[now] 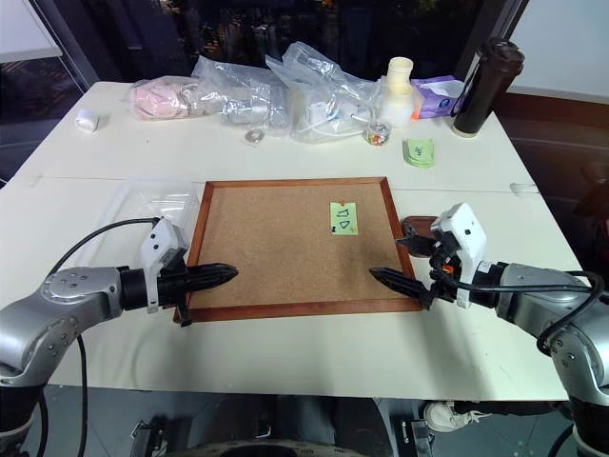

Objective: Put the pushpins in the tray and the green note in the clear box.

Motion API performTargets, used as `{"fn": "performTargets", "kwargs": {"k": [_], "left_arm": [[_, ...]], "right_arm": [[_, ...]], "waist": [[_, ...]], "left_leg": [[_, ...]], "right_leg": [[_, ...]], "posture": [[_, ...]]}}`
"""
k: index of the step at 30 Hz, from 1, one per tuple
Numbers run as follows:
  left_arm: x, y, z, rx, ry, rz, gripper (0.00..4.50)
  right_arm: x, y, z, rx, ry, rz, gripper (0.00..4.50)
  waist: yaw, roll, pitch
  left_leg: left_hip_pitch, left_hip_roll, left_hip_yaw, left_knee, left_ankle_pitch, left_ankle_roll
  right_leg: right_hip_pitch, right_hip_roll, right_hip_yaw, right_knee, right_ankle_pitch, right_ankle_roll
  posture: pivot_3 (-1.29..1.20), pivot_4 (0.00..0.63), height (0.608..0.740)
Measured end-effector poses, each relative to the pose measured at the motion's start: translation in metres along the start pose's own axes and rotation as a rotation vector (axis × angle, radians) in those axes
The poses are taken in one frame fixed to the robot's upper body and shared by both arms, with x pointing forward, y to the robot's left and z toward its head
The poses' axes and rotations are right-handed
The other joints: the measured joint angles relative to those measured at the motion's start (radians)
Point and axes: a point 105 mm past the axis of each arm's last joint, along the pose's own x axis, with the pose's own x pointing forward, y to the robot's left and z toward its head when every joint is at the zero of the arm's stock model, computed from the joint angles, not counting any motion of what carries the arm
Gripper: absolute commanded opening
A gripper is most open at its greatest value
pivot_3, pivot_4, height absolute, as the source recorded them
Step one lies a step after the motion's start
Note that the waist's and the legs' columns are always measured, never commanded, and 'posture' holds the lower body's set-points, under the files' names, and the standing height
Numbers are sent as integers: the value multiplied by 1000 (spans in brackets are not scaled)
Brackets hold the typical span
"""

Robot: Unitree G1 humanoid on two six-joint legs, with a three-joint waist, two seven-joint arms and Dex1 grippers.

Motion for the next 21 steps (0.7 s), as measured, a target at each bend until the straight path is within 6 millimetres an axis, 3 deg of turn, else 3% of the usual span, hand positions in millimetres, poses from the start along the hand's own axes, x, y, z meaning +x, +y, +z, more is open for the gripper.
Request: {"fn": "performTargets", "kwargs": {"k": [16,21], "left_arm": [[1,6,8,12,-23,23,0],[5,17,30,86,-33,37,0]], "right_arm": [[2,-2,0,2,-3,-22,4469],[10,-11,12,10,-55,-53,4469]], "waist": [[0,0,0],[0,0,0]], "left_leg": [[0,0,0,0,0,0],[0,0,0,1,0,0]], "right_leg": [[0,0,0,0,0,0],[0,1,0,0,0,0]], "posture": [[0,150,740],[0,150,740]]}}
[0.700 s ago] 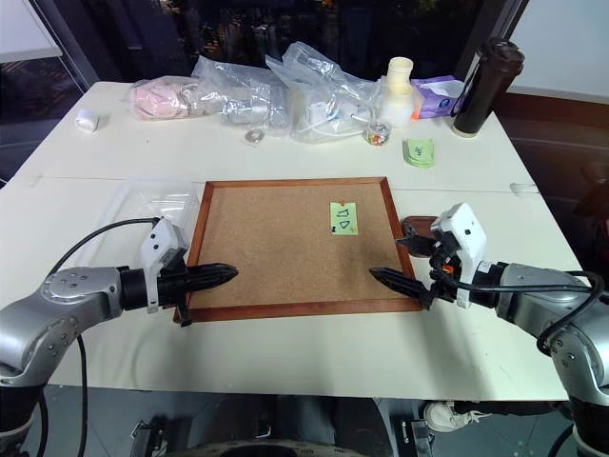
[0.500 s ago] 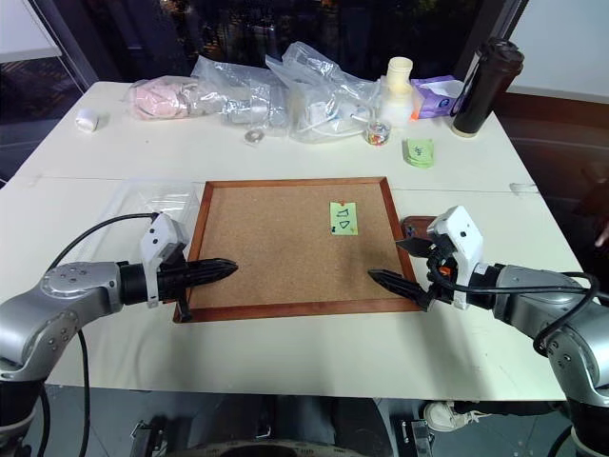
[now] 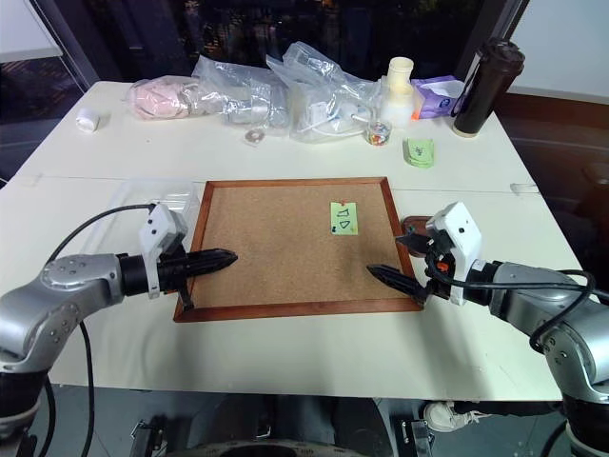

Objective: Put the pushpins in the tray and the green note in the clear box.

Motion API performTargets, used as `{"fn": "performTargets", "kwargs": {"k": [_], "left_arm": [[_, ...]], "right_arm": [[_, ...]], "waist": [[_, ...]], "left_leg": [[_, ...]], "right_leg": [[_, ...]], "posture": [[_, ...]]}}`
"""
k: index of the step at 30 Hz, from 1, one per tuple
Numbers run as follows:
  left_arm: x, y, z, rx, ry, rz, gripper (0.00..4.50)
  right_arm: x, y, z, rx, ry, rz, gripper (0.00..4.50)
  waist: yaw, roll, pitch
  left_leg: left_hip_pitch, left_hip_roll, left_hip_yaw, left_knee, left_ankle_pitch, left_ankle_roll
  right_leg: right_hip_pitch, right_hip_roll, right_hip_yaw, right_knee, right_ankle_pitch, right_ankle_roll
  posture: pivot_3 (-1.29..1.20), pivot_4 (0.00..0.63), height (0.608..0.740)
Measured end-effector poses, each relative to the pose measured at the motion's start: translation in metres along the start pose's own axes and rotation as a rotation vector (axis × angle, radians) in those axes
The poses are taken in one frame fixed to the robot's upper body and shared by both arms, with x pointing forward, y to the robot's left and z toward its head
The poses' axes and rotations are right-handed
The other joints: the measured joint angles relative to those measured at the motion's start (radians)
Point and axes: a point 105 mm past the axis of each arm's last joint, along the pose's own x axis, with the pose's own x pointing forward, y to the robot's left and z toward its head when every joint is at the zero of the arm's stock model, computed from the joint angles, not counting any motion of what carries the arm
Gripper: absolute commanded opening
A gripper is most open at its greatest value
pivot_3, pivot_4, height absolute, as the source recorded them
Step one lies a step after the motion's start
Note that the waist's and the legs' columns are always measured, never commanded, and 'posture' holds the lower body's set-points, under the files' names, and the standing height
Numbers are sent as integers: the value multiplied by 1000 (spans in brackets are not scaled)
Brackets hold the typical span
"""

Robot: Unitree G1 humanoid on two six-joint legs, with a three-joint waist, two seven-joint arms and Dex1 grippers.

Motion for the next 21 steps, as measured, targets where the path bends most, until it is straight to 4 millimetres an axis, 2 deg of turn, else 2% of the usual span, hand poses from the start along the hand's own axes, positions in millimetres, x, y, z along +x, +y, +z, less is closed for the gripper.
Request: {"fn": "performTargets", "kwargs": {"k": [2,4,7,13,17,21], "left_arm": [[7,0,15,53,1,-32,0],[13,-6,16,87,35,-80,0],[26,-7,-2,58,102,-118,0],[40,1,-22,19,162,-122,0],[51,-1,-34,0,180,-142,0],[51,0,-39,15,211,-146,0]], "right_arm": [[8,-12,4,9,-14,-46,4469],[17,-20,7,21,-22,-77,4469],[35,-25,13,29,-31,-78,4469],[68,-41,26,12,-47,-92,4469],[92,-46,21,12,-29,-73,4469],[109,-59,13,20,-4,-90,4469]], "waist": [[-1,0,0],[-2,0,0],[-7,1,0],[-3,1,0],[0,1,0],[-3,1,0]], "left_leg": [[0,-1,0,0,0,0],[0,-1,1,0,0,0],[-2,0,2,0,-1,1],[-6,0,2,1,0,1],[-8,0,1,2,0,1],[-9,0,1,2,0,0]], "right_leg": [[0,0,0,0,0,0],[-1,0,1,0,0,0],[-4,2,2,1,0,0],[-8,3,2,2,0,0],[-9,3,1,2,0,0],[-10,3,1,2,0,0]], "posture": [[0,150,740],[0,150,740],[0,150,740],[0,150,740],[0,150,740],[0,150,740]]}}
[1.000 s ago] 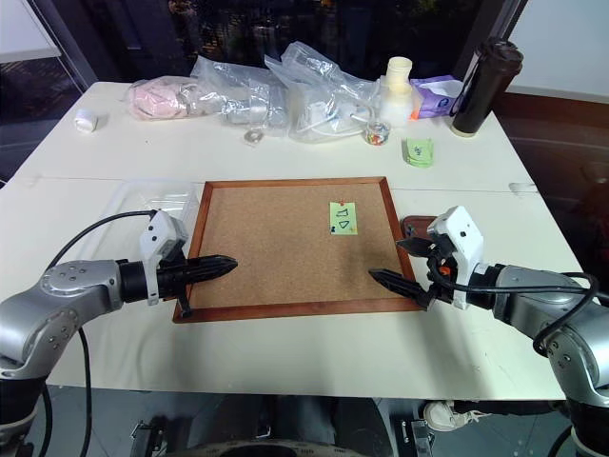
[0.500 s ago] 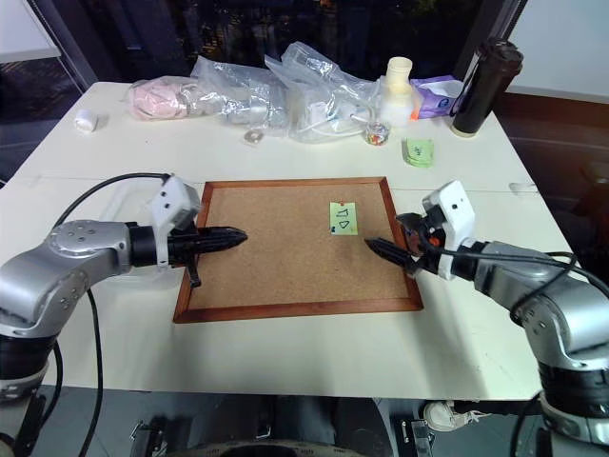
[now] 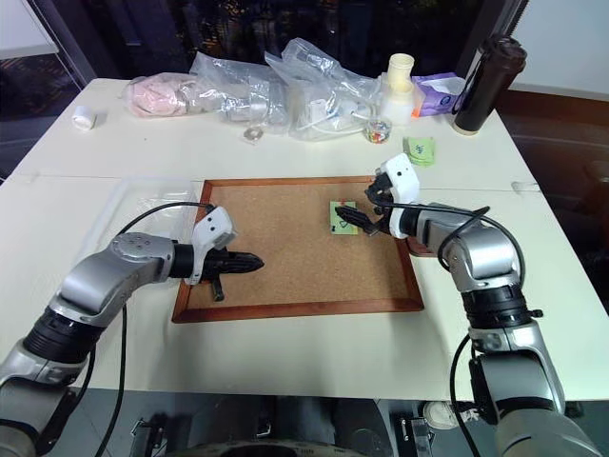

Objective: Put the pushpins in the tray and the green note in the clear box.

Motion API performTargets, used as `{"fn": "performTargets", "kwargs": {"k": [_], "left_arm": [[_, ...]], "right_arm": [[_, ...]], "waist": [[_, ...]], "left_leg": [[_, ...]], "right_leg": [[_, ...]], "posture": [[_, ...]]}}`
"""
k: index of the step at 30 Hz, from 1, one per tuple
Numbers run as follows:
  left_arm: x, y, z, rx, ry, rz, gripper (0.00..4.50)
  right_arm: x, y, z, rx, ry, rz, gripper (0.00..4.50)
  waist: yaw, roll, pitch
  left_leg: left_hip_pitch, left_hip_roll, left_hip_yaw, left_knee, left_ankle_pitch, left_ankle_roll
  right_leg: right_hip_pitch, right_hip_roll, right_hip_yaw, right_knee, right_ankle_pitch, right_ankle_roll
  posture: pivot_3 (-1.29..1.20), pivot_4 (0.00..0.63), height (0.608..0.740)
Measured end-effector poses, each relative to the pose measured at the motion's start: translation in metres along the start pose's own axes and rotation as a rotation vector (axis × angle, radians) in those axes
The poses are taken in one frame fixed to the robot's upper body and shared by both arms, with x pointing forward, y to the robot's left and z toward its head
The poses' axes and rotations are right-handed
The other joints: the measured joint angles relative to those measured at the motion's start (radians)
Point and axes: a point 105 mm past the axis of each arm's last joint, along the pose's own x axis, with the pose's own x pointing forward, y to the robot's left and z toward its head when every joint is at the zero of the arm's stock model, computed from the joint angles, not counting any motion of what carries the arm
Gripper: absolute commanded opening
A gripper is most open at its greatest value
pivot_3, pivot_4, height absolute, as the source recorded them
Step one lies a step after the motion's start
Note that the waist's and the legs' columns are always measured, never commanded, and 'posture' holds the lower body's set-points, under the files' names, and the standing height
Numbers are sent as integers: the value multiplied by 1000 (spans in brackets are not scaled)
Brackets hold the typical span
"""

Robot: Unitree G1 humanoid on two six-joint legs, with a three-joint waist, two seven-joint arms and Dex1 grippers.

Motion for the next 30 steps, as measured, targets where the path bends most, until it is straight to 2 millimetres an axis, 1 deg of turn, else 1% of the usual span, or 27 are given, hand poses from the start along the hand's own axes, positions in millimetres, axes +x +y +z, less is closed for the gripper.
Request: {"fn": "performTargets", "kwargs": {"k": [5,11,12,14,15,17,18,21,30], "left_arm": [[0,-1,0,9,7,-2,0],[-1,-2,-2,-1,5,7,0],[-1,-2,-2,-3,6,9,0],[-1,-3,-2,-2,8,10,0],[-1,-3,-2,-2,8,11,0],[-2,-3,-3,-3,7,14,0],[-2,-3,-3,-4,7,15,0],[-2,-3,-3,-4,7,19,0],[-3,-5,-6,-15,27,19,0]], "right_arm": [[21,-5,-6,-9,15,4,4469],[36,-6,-6,-42,20,19,4469],[37,-6,-7,-48,21,19,4235],[39,-7,-10,-51,27,21,3612],[40,-8,-12,-52,35,19,3165],[41,-8,-14,-59,40,20,2162],[42,-9,-15,-62,43,19,1583],[42,-10,-18,-72,54,17,125],[44,-9,-16,-60,26,16,125]], "waist": [[-2,0,0],[-3,0,0],[-4,0,0],[-4,0,0],[-4,0,0],[-4,0,0],[-4,1,0],[-4,1,0],[-8,1,0]], "left_leg": [[1,0,0,0,2,-4],[1,1,0,0,4,-6],[1,1,0,0,4,-6],[1,1,0,0,4,-6],[1,1,0,0,4,-7],[1,1,0,0,4,-7],[1,1,0,0,4,-7],[1,1,0,0,4,-7],[2,1,1,0,4,-7]], "right_leg": [[0,0,0,1,0,0],[0,0,0,1,0,0],[0,0,0,1,0,0],[0,0,0,1,0,0],[0,0,0,1,0,0],[0,-1,0,1,0,0],[0,-1,0,1,0,0],[0,-1,0,1,0,0],[0,-1,0,2,0,0]], "posture": [[0,150,740],[0,150,740],[0,150,740],[0,150,740],[0,150,740],[0,150,740],[0,150,740],[0,150,740],[0,150,740]]}}
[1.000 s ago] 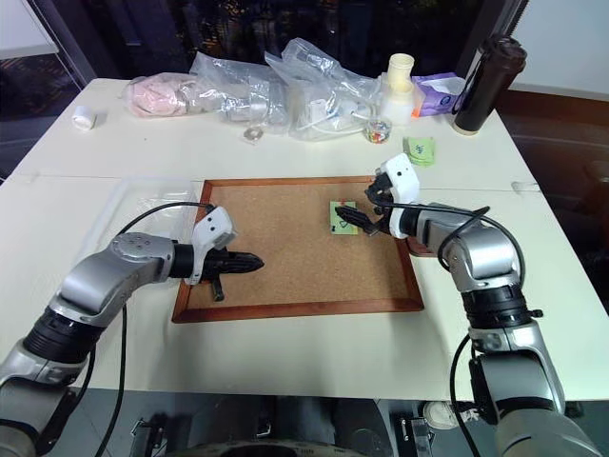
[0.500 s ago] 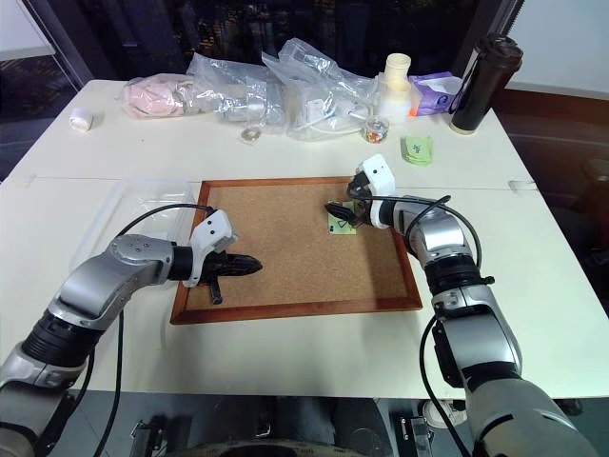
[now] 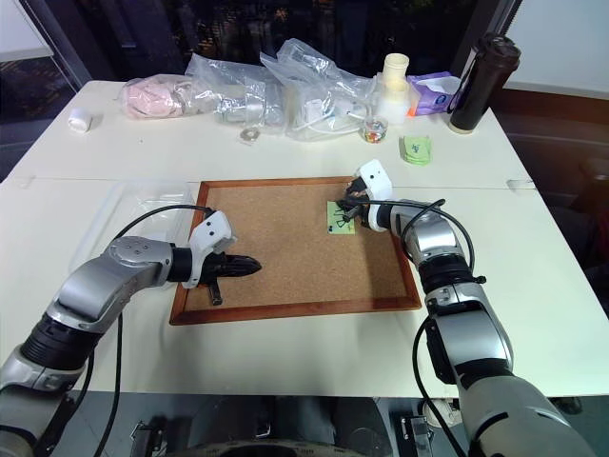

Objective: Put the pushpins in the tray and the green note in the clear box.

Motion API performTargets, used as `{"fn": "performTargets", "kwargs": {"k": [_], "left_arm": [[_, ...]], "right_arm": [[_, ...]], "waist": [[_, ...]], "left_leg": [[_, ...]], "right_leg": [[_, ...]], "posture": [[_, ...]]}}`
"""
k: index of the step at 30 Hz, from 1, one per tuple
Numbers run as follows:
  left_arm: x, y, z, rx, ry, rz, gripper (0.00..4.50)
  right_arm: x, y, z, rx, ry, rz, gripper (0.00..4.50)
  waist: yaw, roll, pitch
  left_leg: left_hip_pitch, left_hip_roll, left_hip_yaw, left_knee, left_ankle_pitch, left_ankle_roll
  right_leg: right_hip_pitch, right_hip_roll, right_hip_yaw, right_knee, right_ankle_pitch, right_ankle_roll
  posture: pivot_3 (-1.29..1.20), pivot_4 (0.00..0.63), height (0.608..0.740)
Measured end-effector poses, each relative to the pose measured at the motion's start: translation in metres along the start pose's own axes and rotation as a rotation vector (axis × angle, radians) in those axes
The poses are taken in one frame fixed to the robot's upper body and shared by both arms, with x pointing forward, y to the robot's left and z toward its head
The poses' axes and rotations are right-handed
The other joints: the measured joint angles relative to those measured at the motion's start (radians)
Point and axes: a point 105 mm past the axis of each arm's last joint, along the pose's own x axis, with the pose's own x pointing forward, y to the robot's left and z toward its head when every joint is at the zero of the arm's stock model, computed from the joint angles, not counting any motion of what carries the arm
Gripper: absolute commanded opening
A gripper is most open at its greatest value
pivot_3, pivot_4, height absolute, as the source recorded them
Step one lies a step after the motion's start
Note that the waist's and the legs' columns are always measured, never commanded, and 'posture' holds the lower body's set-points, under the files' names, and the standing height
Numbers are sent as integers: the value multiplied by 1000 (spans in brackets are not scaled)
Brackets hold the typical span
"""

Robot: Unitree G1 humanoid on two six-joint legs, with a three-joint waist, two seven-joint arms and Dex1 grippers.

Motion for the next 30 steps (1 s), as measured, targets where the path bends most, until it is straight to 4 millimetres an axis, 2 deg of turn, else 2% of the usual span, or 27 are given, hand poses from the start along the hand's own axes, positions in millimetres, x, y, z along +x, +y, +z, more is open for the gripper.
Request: {"fn": "performTargets", "kwargs": {"k": [15,21,25,30], "left_arm": [[-1,-7,-6,-14,40,-4,0],[-2,-5,-11,-25,59,-8,0],[-1,-5,-12,-26,56,-8,0],[3,-6,-10,-9,32,-17,0]], "right_arm": [[-3,-5,4,26,-67,-40,125],[-22,-23,36,13,-193,-138,125],[-28,-26,39,12,-203,-158,125],[-64,-52,34,7,-197,-278,125]], "waist": [[2,2,0],[-3,6,-4],[-2,10,-6],[7,10,-7]], "left_leg": [[0,-1,0,0,0,0],[9,0,1,-3,-1,1],[9,0,1,-3,-2,4],[9,-1,1,-2,-2,4]], "right_leg": [[0,-1,0,0,0,0],[8,-1,0,-1,0,0],[8,-1,0,-1,0,0],[8,-2,0,-1,0,0]], "posture": [[0,150,740],[0,150,740],[0,150,740],[0,150,740]]}}
